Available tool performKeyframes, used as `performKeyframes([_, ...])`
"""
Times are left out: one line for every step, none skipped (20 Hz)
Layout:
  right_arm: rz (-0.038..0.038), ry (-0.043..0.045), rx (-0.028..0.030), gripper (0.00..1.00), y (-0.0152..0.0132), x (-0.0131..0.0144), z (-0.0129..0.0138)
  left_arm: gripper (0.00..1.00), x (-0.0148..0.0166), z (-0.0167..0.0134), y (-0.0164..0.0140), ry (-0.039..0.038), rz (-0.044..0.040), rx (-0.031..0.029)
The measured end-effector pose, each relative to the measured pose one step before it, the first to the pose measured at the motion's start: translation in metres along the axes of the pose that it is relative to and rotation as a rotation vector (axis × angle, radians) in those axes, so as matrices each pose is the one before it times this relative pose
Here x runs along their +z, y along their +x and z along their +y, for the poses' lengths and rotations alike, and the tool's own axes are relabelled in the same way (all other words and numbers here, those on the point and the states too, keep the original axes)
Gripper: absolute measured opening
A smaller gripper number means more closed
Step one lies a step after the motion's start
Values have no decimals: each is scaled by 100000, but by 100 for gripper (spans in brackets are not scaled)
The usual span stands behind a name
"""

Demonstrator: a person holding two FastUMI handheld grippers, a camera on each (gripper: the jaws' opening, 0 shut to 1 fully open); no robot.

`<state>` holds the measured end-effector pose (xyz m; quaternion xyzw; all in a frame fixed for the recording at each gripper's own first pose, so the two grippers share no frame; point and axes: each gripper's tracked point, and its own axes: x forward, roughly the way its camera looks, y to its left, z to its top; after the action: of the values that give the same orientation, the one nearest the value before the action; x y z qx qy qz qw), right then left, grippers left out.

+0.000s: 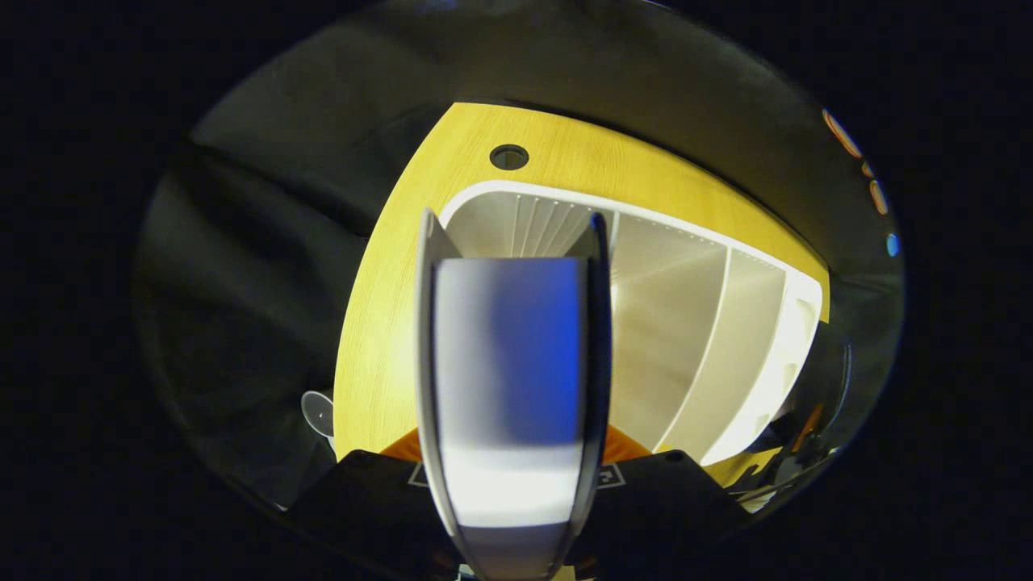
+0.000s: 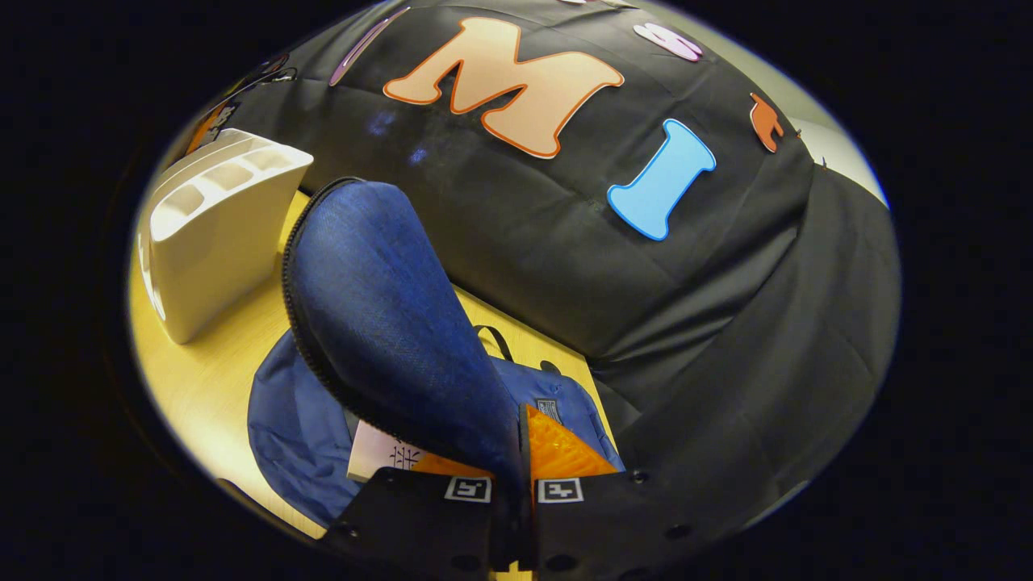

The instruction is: Open the schoolbag, grab two books from the bookshelf and put them into the schoolbag.

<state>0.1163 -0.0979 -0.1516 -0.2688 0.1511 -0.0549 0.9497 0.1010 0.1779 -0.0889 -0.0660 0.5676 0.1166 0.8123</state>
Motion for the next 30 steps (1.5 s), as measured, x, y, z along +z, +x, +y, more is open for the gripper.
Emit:
performKeyframes([-198,323,72,7,-10,-42,-14,41,-415,191,-776,-48,-139,108])
performKeyframes([-178,335,186,5,-82,-147,64,41,-500,8,-690,-76,295,419])
performKeyframes([-98,269,345,8,-27,0,100,41,-310,178,-945,-733,-76,818])
performKeyframes([-109,148,271,8,-79,-110,43,40,-325,297,-983,-868,101,840])
performKeyframes([-247,141,395,8,23,62,-27,40,-320,155,-948,-1647,64,903])
performKeyframes([-240,279,344,9,-30,-3,-22,40,-591,103,-1173,-604,741,4])
performKeyframes([-125,624,298,9,125,-5,-76,40,-601,-108,-1037,-1063,244,-39])
performKeyframes([3,843,220,8,34,-55,-83,40,-616,57,-1030,-345,642,-43])
performKeyframes([1,1105,256,8,10,13,-168,40,-441,-121,-1000,-732,-234,-120])
performKeyframes([-82,721,287,8,3,-45,-75,40,-433,-138,-995,-964,-721,-266])
performKeyframes([-47,280,310,7,0,-17,-87,40,-573,-100,-1046,-460,-310,-313])
performKeyframes([-238,91,458,6,80,-3,33,40,-465,61,-1090,-1045,-211,-73])
performKeyframes([-328,18,455,5,53,126,-53,40,-481,-34,-1081,-1282,0,-56])
performKeyframes([-289,161,356,7,-168,-89,20,40,-457,13,-1059,-1714,-626,-196])
performKeyframes([-286,348,305,8,-23,76,-73,40,-260,-284,-1017,-951,-921,-505])
performKeyframes([-401,402,345,9,-55,-9,-58,40,-317,-407,-1058,-338,-1212,-640])
performKeyframes([-364,170,341,7,-21,13,-110,40,-302,-558,-808,276,-1193,-590])
performKeyframes([-370,94,321,7,19,-41,-16,40,-374,-451,-839,547,-900,-283])
performKeyframes([-302,-34,265,8,32,80,-67,40,-400,-655,-756,661,-567,-217])
performKeyframes([-449,51,180,8,43,70,2,40,-549,-696,-662,1511,262,-825])
performKeyframes([-274,282,232,8,44,81,-41,40,-515,-988,-422,885,219,-1061])
performKeyframes([-266,524,415,7,40,-12,-24,40,-354,-1399,-324,1207,579,-1750])
performKeyframes([67,366,653,5,-52,-95,62,40,-230,-1413,-126,1031,-81,-2233])
performKeyframes([-235,353,607,6,-20,-94,103,40,-198,-1390,29,1648,110,-2398])
performKeyframes([-264,204,421,7,46,75,19,40,-22,-1419,226,1466,-532,-2411])
performKeyframes([-138,339,202,7,16,58,-68,40,-49,-1322,325,1411,-388,-2505])
performKeyframes([12,824,-58,7,18,58,-133,40,-50,-1477,440,1368,358,-3261])
performKeyframes([112,1120,-281,7,-7,-67,-119,40,-86,-1517,534,145,413,-3713])
performKeyframes([56,1083,-379,7,-53,31,-123,40,21,-1624,677,82,900,-3937])
performKeyframes([-50,937,-259,8,30,141,-144,40,-62,-1592,524,381,191,-3814])
